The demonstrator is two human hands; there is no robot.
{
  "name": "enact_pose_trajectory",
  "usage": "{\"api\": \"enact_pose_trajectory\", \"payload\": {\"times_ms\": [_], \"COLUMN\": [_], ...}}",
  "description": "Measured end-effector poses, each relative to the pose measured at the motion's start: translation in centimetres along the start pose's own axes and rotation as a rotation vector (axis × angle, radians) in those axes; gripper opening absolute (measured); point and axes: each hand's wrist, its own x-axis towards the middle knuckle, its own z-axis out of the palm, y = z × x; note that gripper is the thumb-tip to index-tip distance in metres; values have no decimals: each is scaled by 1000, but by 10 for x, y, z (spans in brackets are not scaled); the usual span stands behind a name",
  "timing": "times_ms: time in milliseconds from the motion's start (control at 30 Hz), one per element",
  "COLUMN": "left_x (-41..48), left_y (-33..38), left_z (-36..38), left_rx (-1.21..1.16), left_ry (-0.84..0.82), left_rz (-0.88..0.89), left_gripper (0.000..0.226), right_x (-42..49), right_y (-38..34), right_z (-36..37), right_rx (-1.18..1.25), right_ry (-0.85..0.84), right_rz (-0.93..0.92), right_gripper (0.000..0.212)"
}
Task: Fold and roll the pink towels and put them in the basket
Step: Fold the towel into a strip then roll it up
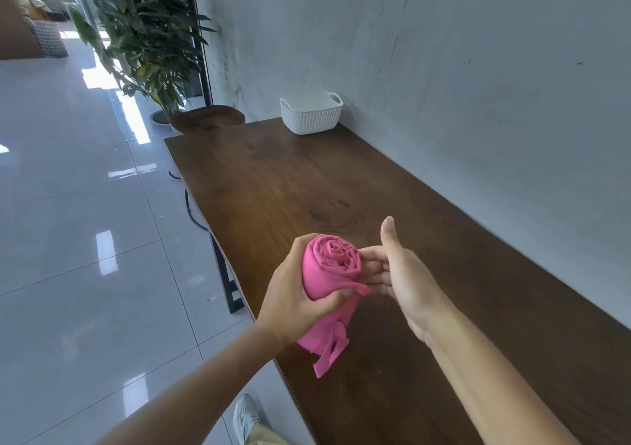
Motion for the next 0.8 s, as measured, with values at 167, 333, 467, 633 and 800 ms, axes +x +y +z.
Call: {"api": "enact_pose_trajectory", "payload": {"times_ms": [167,333,467,633,800], "left_x": [-5,-3,-5,-8,-3], "left_y": [15,21,20,15,15], "left_z": [-4,-19,-33,-48,-55], "left_rx": [-148,-118,-115,-61,14], "left_ry": [174,276,367,472,550], "left_rz": [-31,-65,-117,-154,-165], "left_gripper": [77,67,62,61,57], "right_x": [-8,-10,-14,-23,-33], "right_y": [-6,7,24,38,33], "right_z": [5,20,38,61,80], "right_rx": [38,174,222,123,-59], "right_ry": [-57,-134,-171,-282,-138], "right_rz": [-96,-123,-113,-82,-58], "right_gripper": [71,66,61,62,61]}}
